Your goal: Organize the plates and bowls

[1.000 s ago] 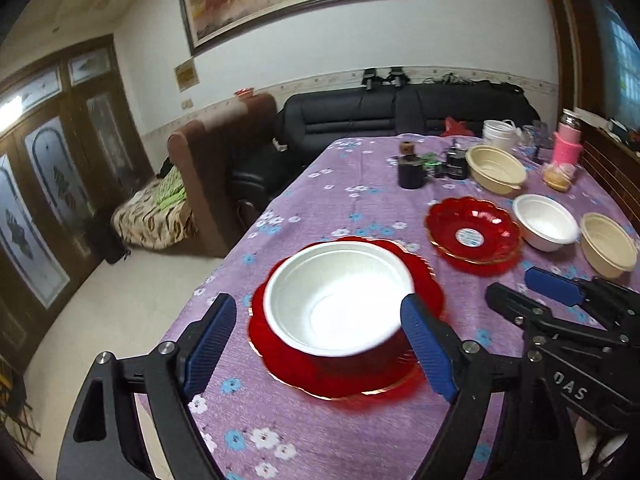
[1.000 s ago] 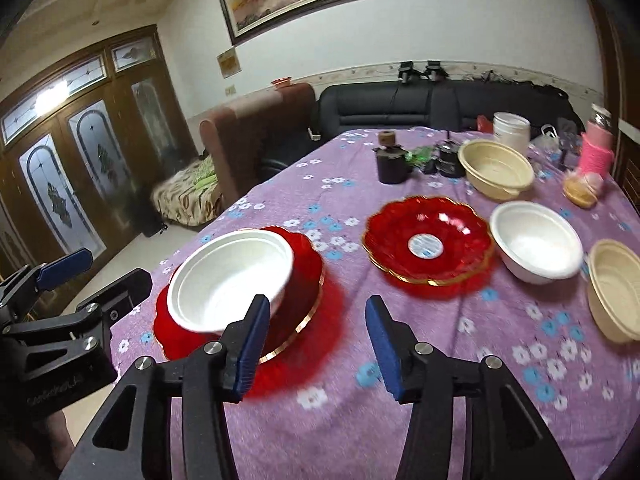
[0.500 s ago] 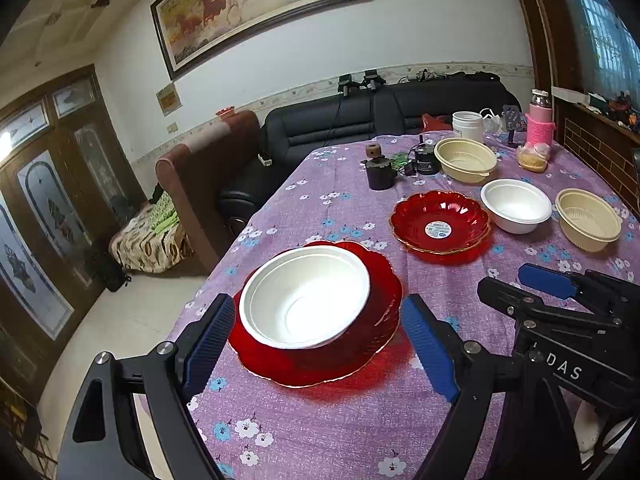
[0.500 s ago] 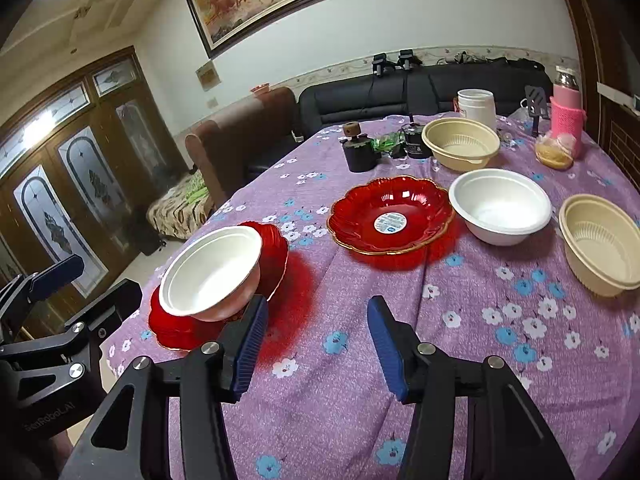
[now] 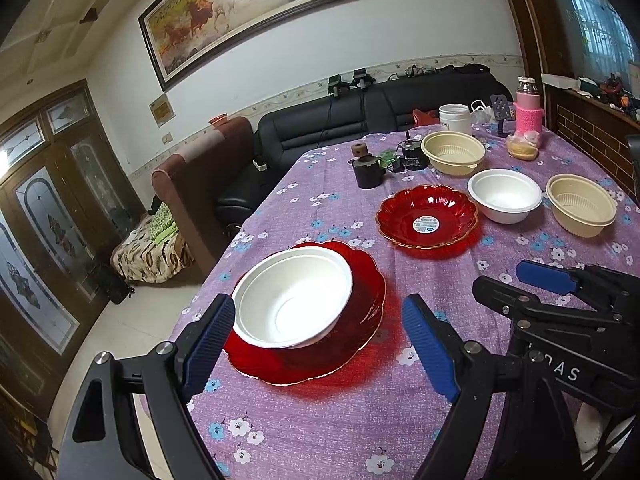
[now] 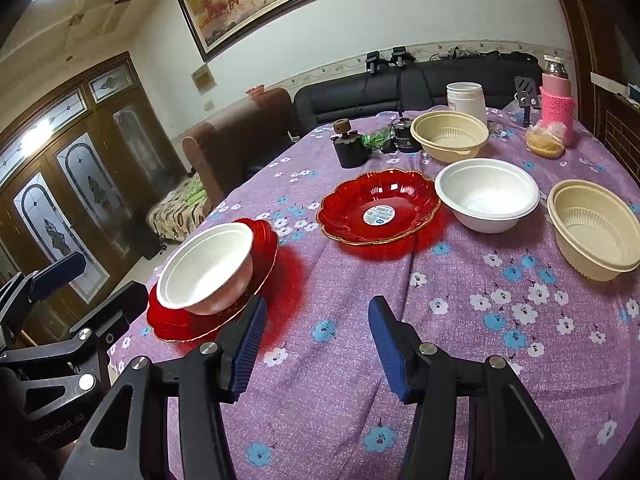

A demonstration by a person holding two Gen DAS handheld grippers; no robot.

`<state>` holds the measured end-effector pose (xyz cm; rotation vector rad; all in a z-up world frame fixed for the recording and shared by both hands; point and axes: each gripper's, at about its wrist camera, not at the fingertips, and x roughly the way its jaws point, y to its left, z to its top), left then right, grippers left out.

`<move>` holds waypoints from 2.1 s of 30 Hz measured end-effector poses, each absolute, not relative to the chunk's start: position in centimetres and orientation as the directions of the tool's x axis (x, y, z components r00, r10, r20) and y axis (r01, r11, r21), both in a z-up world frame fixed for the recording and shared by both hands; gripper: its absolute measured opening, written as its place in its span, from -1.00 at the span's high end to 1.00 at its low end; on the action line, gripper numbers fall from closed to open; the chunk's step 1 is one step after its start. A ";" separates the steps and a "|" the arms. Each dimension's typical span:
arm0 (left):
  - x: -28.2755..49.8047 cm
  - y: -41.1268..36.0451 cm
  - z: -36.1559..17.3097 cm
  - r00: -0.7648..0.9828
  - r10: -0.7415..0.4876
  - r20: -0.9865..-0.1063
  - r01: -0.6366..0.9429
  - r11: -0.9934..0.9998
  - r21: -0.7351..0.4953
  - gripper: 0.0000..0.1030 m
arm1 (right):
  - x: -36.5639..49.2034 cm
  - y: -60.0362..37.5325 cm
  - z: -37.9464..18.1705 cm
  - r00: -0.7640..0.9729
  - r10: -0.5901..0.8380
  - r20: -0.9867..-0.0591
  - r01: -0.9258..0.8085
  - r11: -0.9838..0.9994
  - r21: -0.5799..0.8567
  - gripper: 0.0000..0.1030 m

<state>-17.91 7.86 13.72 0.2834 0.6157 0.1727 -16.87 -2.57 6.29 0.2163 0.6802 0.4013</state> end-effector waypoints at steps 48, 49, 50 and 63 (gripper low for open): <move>-19.2 10.6 12.4 0.738 0.103 -0.666 -0.037 0.993 0.112 -0.81 | -12.4 -4.6 5.5 0.631 0.427 -0.648 -0.315 0.904 0.289 -0.12; -19.4 11.2 12.5 0.734 0.107 -0.671 -0.059 0.994 0.095 -0.81 | -12.1 -4.6 5.5 0.632 0.424 -0.649 -0.317 0.905 0.282 -0.12; -19.5 11.6 12.6 0.732 0.104 -0.673 -0.072 0.995 0.075 -0.81 | -11.8 -4.5 5.4 0.631 0.425 -0.649 -0.320 0.905 0.281 -0.12; -16.7 11.0 11.3 0.690 -0.076 -0.720 -0.014 0.993 -0.118 -0.81 | -13.9 -7.8 6.7 0.710 0.383 -0.591 -0.245 0.921 0.302 -0.12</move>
